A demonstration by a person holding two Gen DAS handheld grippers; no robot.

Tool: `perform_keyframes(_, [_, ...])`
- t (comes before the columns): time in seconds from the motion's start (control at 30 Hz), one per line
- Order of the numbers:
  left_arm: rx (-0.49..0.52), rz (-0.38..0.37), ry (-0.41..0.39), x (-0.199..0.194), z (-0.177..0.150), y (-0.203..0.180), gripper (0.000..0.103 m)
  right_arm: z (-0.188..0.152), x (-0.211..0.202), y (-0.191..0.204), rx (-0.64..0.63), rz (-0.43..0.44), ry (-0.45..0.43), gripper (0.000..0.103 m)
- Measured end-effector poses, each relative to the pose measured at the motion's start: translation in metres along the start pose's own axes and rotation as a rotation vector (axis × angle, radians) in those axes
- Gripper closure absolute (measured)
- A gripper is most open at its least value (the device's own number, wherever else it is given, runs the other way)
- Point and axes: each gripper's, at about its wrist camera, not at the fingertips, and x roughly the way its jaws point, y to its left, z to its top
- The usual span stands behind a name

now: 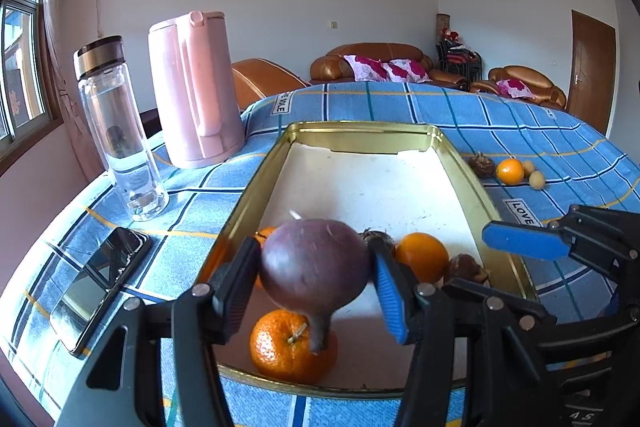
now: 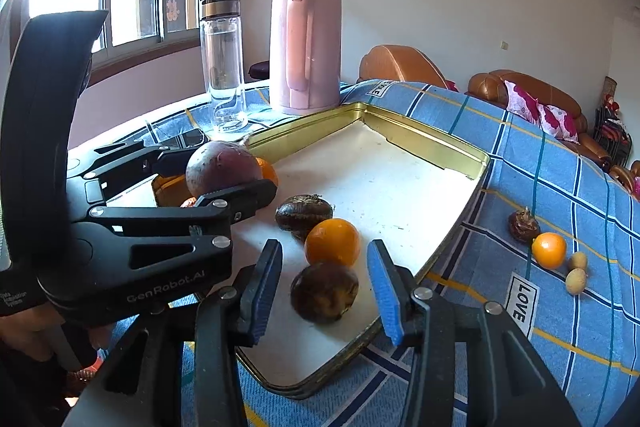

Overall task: Organize fruits
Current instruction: 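Open the left tool to drop the purple fruit in the tray while the right tool releases the mangosteen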

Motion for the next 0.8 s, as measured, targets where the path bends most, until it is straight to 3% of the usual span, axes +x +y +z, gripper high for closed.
perform_keyframes(0.1, [-0.001,-0.001,-0.010,-0.003,0.001,-0.002,0.039,-0.002,-0.004,-0.005,0.019,-0.003,-0.014,0.049])
perform_keyframes(0.43, [-0.009,-0.045,-0.069,-0.020,0.012,-0.021,0.025,-0.010,-0.023,-0.029,0.057,-0.053,-0.045,0.049])
perform_keyframes(0.8, [0.027,-0.136,-0.103,-0.023,0.032,-0.073,0.014,-0.024,-0.062,-0.105,0.177,-0.231,-0.067,0.049])
